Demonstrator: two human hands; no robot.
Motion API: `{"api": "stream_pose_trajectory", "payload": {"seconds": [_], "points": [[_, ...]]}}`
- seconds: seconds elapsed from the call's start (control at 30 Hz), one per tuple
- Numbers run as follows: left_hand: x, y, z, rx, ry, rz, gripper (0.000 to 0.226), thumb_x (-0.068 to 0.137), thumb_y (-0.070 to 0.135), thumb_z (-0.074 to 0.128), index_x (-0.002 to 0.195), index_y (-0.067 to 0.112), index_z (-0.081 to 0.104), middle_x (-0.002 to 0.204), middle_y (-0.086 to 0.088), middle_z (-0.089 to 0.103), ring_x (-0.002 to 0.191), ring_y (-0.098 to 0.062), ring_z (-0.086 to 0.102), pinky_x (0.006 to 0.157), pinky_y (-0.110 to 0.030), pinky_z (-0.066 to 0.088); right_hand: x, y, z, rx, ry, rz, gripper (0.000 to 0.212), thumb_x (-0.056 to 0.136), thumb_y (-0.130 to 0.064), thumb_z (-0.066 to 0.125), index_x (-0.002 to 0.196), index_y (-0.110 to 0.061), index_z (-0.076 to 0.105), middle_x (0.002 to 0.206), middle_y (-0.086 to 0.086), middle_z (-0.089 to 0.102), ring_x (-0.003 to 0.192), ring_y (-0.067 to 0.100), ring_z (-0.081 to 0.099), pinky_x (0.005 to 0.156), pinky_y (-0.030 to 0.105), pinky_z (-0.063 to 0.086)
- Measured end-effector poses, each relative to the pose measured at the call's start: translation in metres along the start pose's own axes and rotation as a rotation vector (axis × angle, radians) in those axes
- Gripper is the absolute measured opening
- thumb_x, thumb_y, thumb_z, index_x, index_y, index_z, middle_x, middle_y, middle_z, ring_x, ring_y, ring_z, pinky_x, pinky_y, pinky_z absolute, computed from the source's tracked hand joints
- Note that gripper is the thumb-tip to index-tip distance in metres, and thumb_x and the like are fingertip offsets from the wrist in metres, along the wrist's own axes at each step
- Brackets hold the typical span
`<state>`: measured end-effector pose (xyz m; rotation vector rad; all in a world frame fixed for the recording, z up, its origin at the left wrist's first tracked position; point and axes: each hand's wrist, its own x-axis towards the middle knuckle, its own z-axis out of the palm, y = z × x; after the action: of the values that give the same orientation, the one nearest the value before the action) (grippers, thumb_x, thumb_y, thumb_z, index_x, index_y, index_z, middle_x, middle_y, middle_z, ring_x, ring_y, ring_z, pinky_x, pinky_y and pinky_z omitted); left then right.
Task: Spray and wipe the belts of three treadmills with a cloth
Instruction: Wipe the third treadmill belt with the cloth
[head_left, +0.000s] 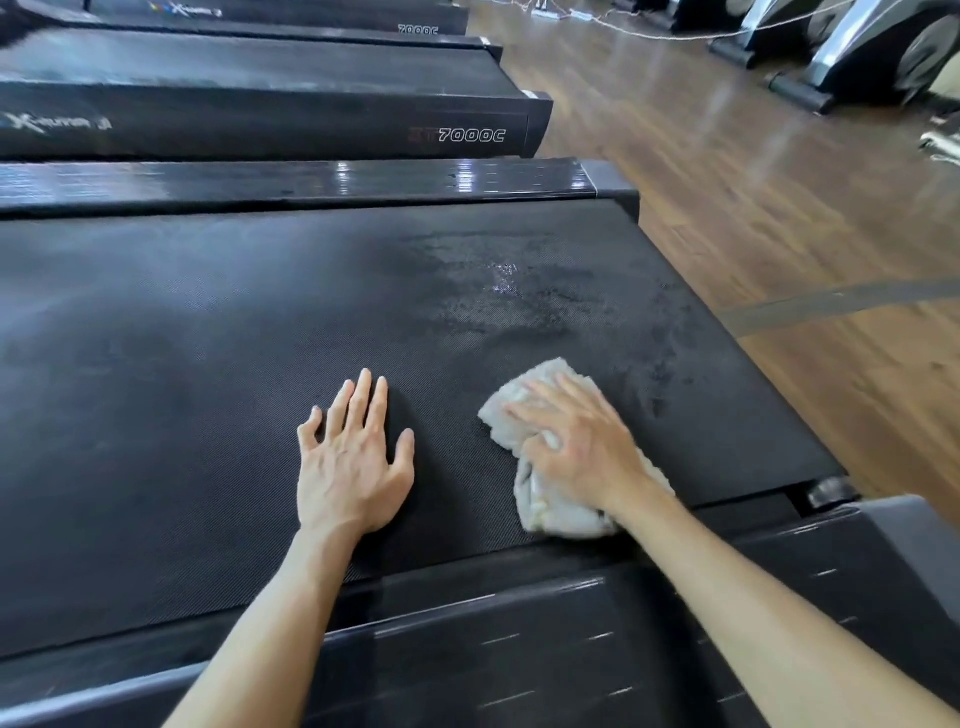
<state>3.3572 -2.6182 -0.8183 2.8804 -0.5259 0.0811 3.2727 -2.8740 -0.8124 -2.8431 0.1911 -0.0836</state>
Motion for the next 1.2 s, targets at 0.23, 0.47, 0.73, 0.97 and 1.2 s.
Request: {"api": "stream_pose_trajectory", "payload": {"seconds": [0.23,0.47,0.73,0.97,1.2], "points": [[0.002,0.000,0.002,-0.001,-0.010,-0.010,0.071,0.099,0.055,0.022,0.162,0.025,0.016,0.170,0.009,0.005,0.156,-0.010,0.003,0.124,-0.041,0.006,0.073,-0.052,0.006,-0.043,0.069,0.038,0.033,0.097,-0.038,0.037,0.115,-0.044,0.065,0.139,-0.013,0.055,0.132,0.018,0.035,0.115,0.040,0.024],[0.001,-0.001,0.003,-0.011,0.010,-0.006,0.078,0.092,0.060,0.013,0.162,0.026,0.018,0.170,0.009,0.007,0.156,-0.011,0.004,0.124,-0.042,0.007,-0.018,-0.014,-0.002,0.074,0.021,-0.093,0.061,0.086,-0.042,0.031,0.137,-0.039,0.065,0.160,-0.005,0.044,0.154,0.024,0.026,0.127,0.048,0.013],[0.001,0.000,0.002,-0.012,0.000,-0.002,0.079,0.092,0.059,0.015,0.162,0.024,0.018,0.170,0.008,0.008,0.156,-0.011,0.005,0.124,-0.042,0.006,0.069,-0.019,-0.003,-0.090,0.071,0.100,0.046,0.096,-0.044,0.029,0.127,-0.041,0.064,0.143,-0.011,0.054,0.138,0.021,0.036,0.118,0.045,0.025],[0.006,0.026,-0.008,-0.081,0.017,0.055,0.074,0.092,0.051,0.028,0.159,0.019,0.029,0.169,0.005,0.015,0.156,-0.010,0.010,0.126,-0.040,0.006,-0.026,-0.003,-0.013,0.081,-0.018,-0.025,0.050,0.098,-0.036,0.042,0.144,-0.049,0.053,0.168,-0.017,0.024,0.158,0.013,0.006,0.127,0.033,-0.004],[0.007,0.092,0.016,-0.136,-0.014,0.133,0.070,0.095,0.056,0.027,0.160,0.030,0.024,0.169,0.011,0.011,0.155,-0.007,0.005,0.126,-0.040,-0.001,0.040,0.064,-0.040,-0.061,0.064,0.222,0.052,0.099,-0.040,0.028,0.143,-0.041,0.055,0.160,-0.010,0.040,0.149,0.018,0.024,0.123,0.038,0.015]]}}
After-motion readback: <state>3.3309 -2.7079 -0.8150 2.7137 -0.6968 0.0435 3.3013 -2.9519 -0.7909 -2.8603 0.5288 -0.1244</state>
